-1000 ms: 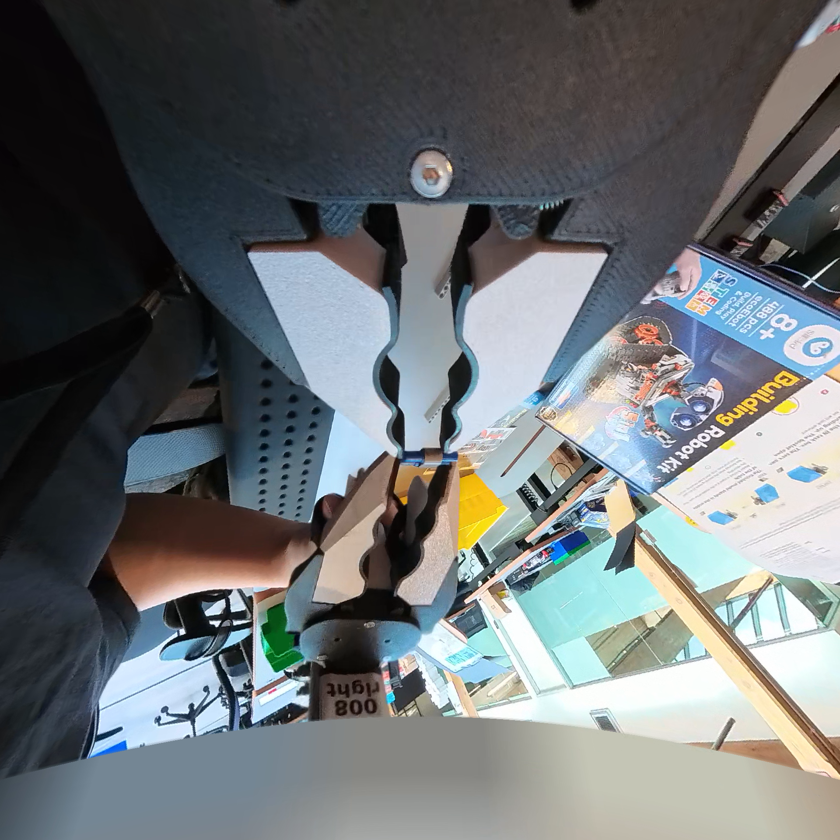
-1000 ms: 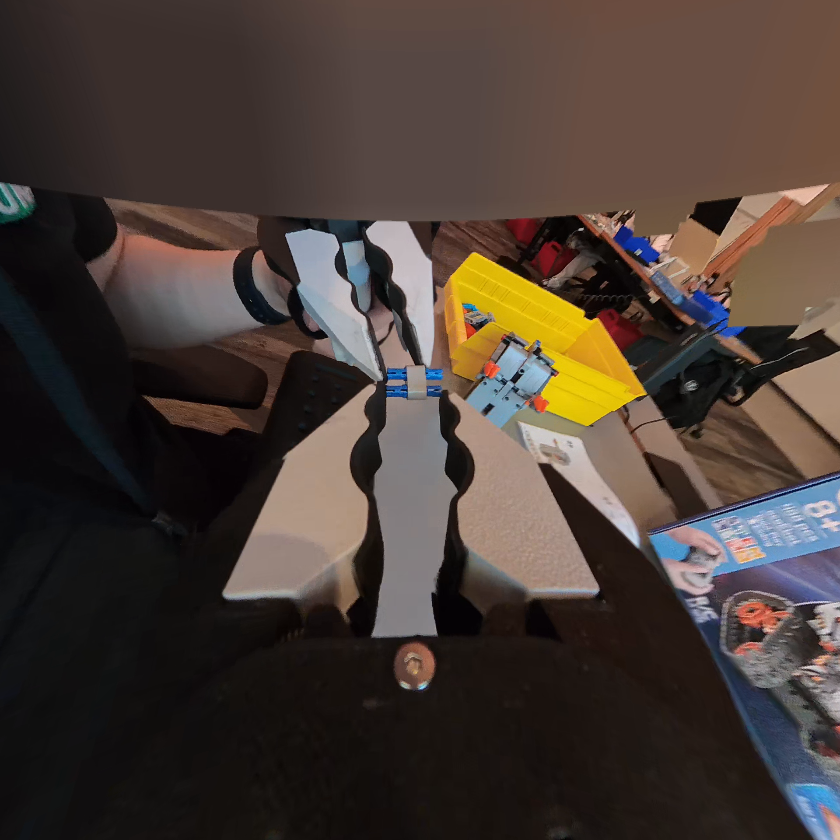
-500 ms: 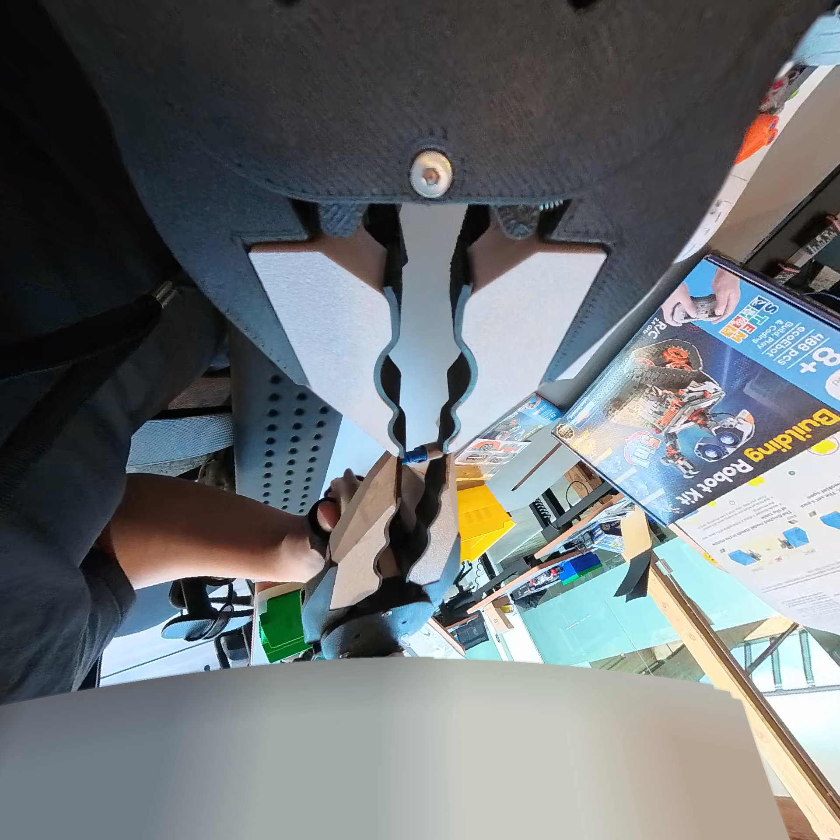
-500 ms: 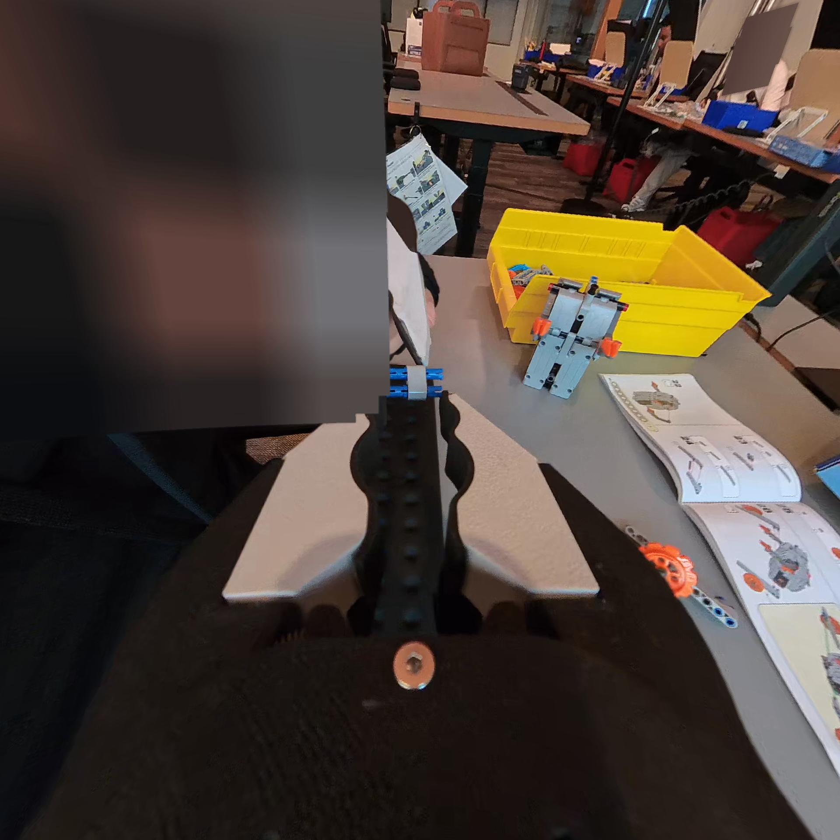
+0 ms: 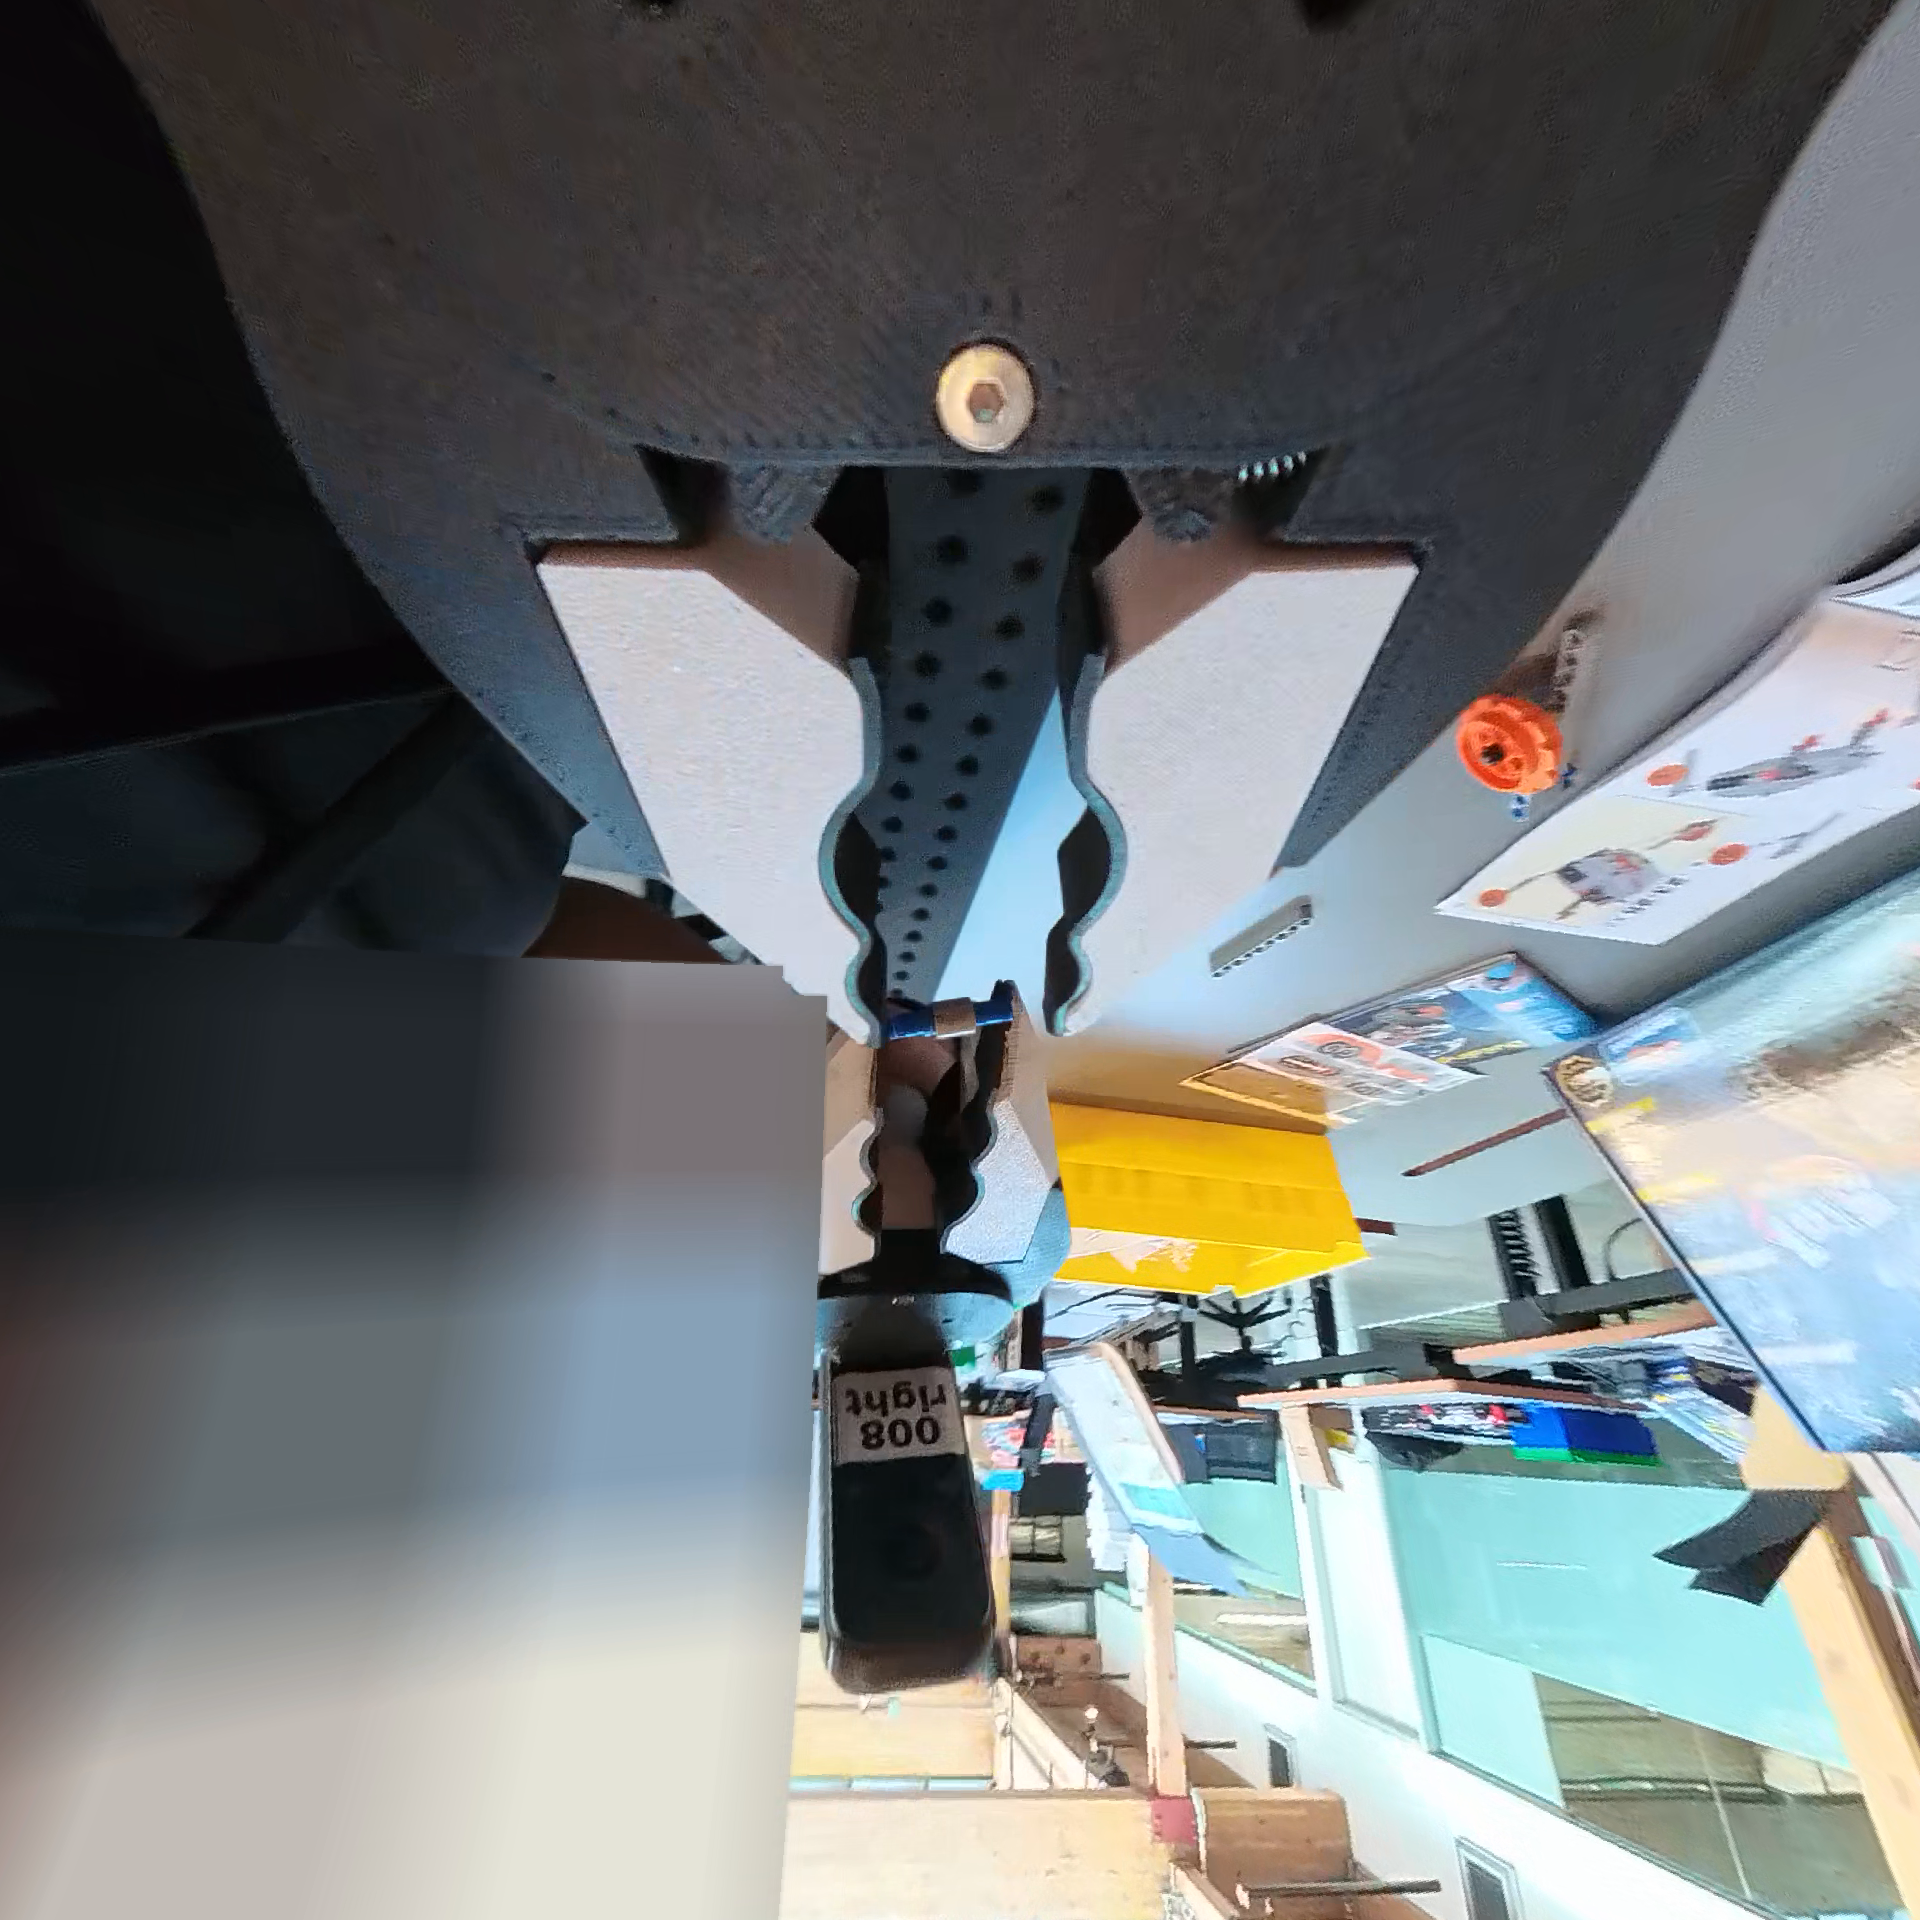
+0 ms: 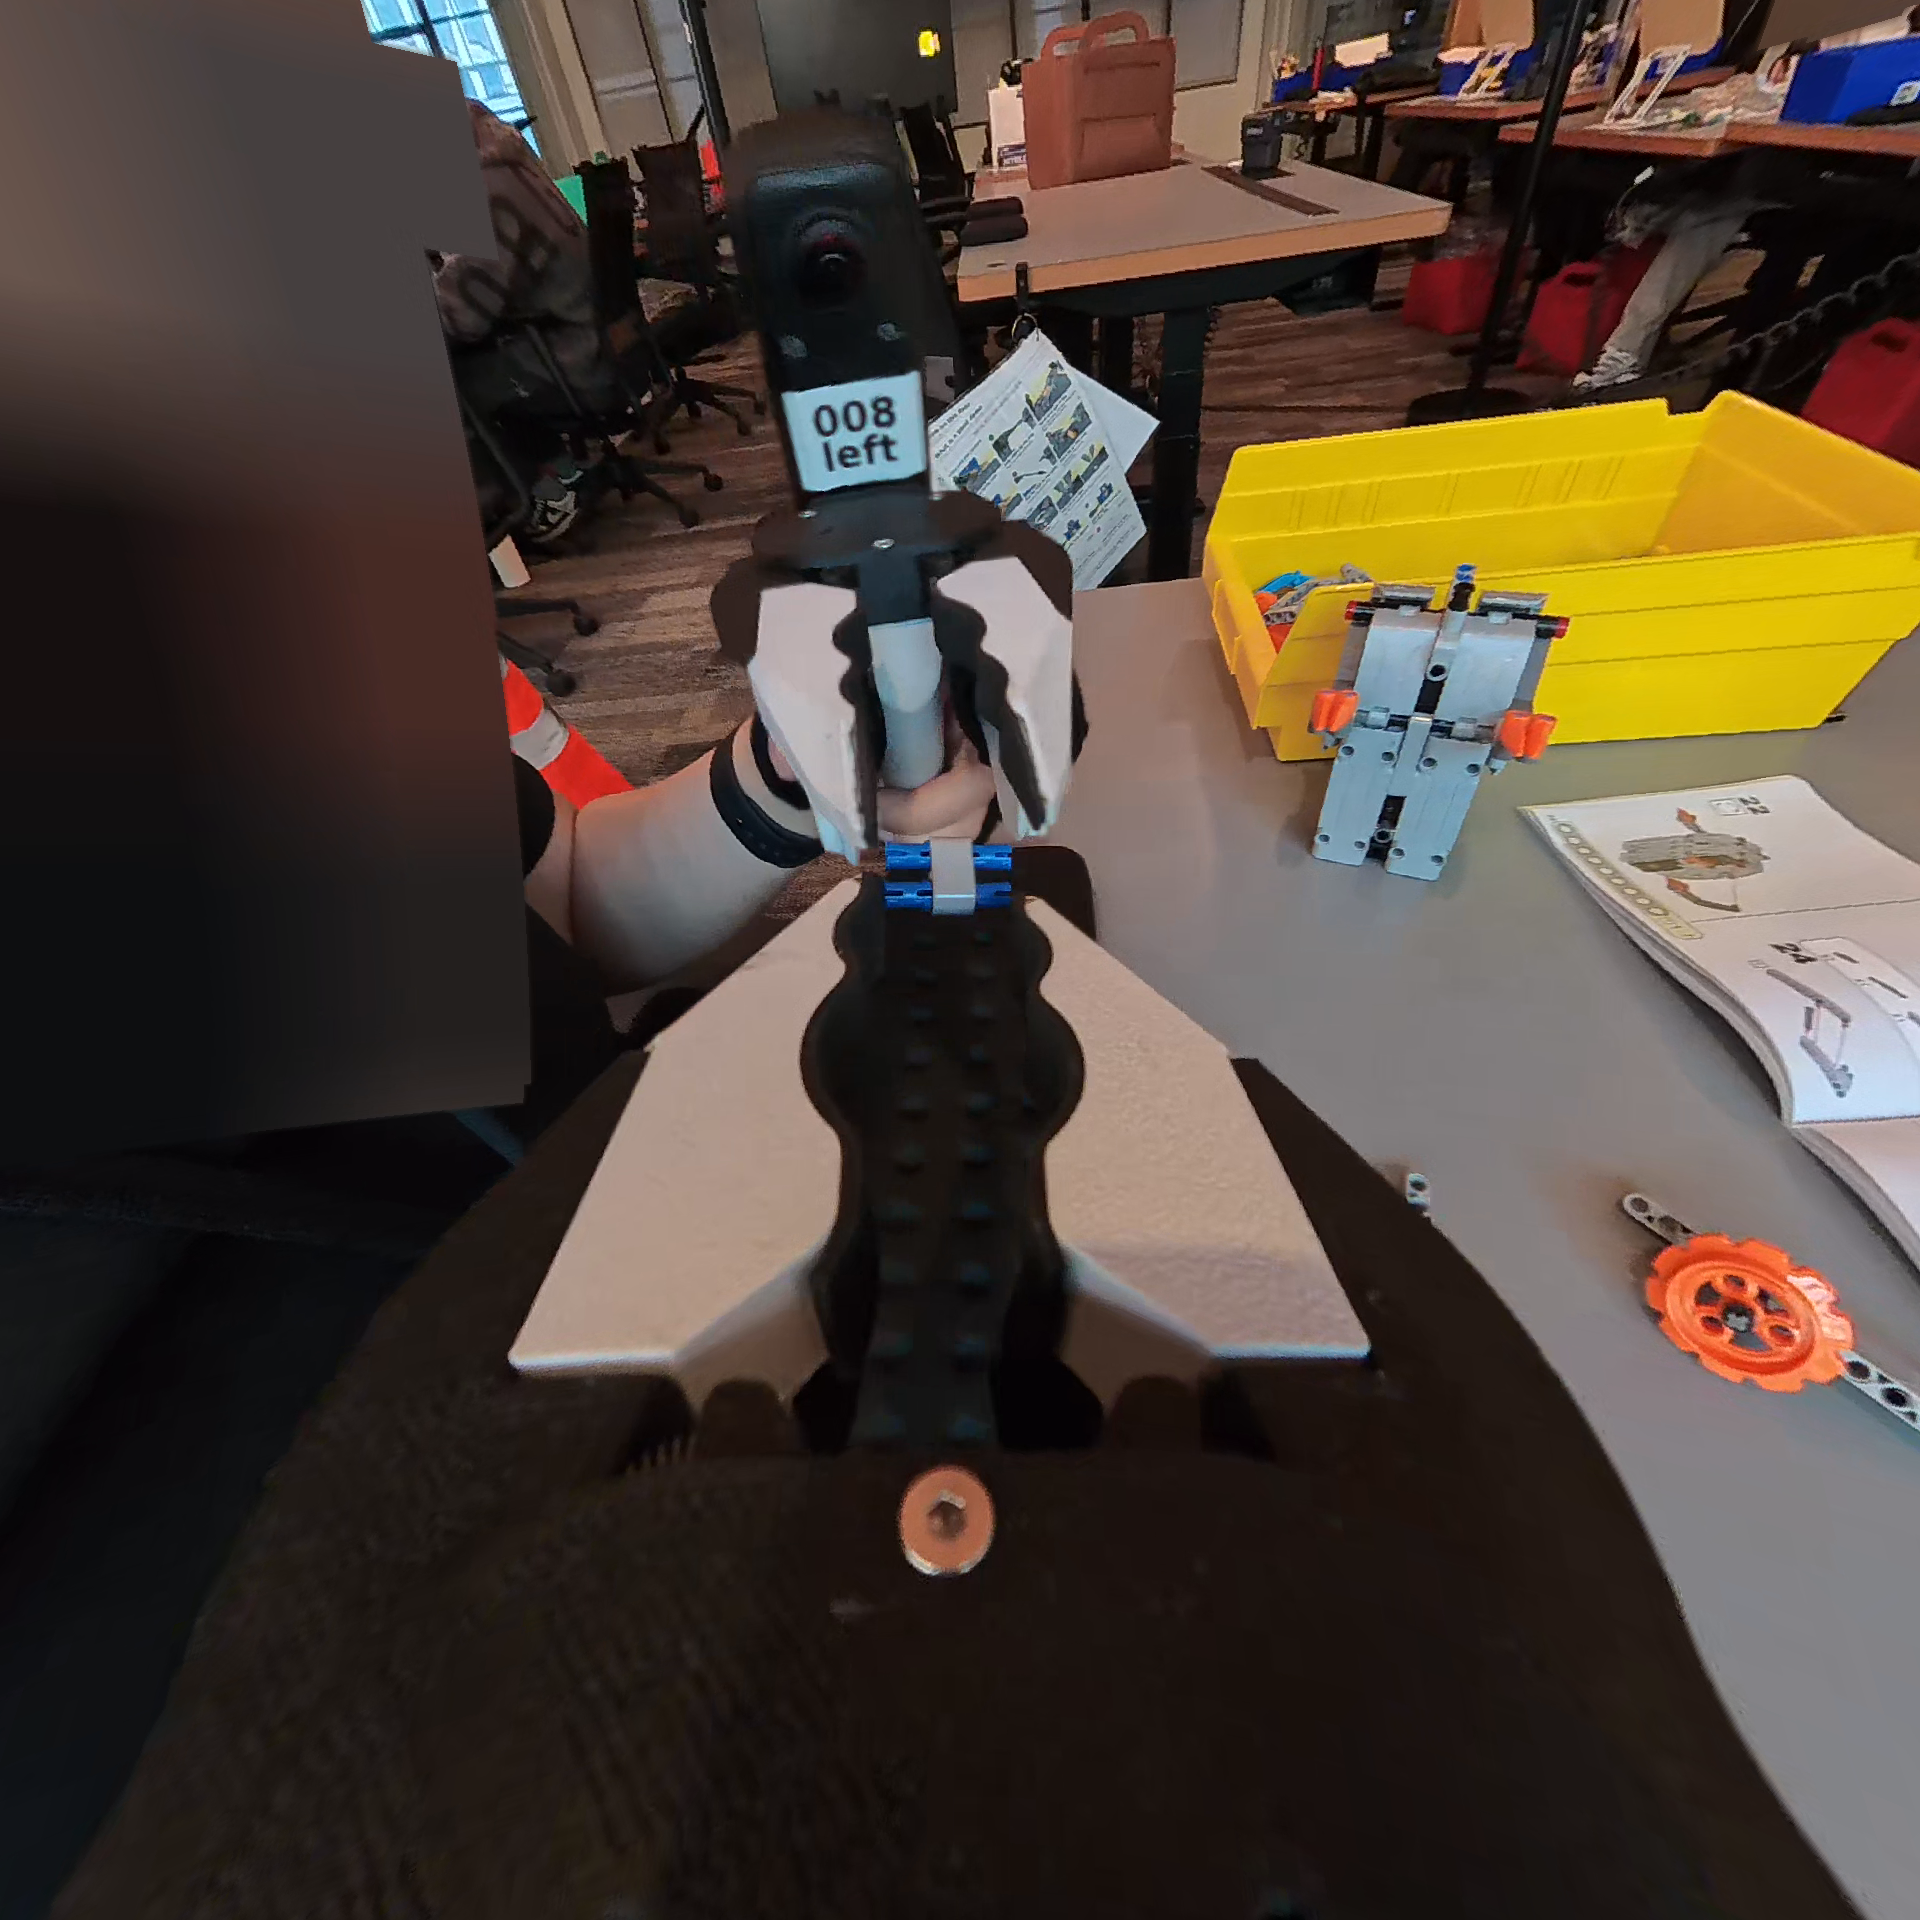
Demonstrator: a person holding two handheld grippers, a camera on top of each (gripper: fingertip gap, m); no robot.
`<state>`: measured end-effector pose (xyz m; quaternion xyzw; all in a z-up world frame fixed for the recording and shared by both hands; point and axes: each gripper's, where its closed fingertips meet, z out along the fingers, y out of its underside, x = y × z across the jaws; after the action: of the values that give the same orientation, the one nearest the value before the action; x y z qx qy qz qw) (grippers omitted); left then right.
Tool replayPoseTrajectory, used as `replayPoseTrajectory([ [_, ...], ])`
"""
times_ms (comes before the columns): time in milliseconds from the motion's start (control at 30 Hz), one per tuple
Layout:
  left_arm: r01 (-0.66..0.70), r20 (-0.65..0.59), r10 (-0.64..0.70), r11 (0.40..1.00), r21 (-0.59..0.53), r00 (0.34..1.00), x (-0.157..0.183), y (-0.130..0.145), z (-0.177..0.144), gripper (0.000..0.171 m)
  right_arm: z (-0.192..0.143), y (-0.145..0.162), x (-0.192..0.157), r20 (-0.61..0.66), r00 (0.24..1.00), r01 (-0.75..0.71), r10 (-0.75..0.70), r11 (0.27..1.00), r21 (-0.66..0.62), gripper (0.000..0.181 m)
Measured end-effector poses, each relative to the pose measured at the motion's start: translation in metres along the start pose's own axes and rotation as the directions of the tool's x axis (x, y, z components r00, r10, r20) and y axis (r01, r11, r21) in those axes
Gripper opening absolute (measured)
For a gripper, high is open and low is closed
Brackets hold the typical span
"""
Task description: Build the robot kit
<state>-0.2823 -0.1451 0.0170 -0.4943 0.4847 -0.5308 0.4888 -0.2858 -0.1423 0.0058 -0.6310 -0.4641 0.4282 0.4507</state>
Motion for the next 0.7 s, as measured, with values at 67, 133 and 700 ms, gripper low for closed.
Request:
replayPoseTrajectory([
  [67, 0.040, -0.021, -0.039, 0.999, 0.015, 0.999, 0.0005, -0.0010, -0.0010, 0.028, 0.0001, 0.0000, -0.0004, 0.010, 1.000, -0.021, 0.021, 1.000, 0.001, 0.022],
  [133, 0.064, -0.039, -0.063, 0.998, 0.012, 0.997, 0.0019, 0.0002, -0.0014, 0.028, 0.0001, -0.0003, -0.0003, 0.021, 0.999, -0.050, 0.050, 0.999, 0.004, 0.021],
  [700, 0.036, -0.065, -0.036, 0.999, 0.002, 0.997, 0.0097, 0.0043, 0.0052, 0.023, -0.0011, -0.0028, -0.0047, 0.002, 0.997, 0.079, -0.079, 0.997, 0.008, 0.022],
])
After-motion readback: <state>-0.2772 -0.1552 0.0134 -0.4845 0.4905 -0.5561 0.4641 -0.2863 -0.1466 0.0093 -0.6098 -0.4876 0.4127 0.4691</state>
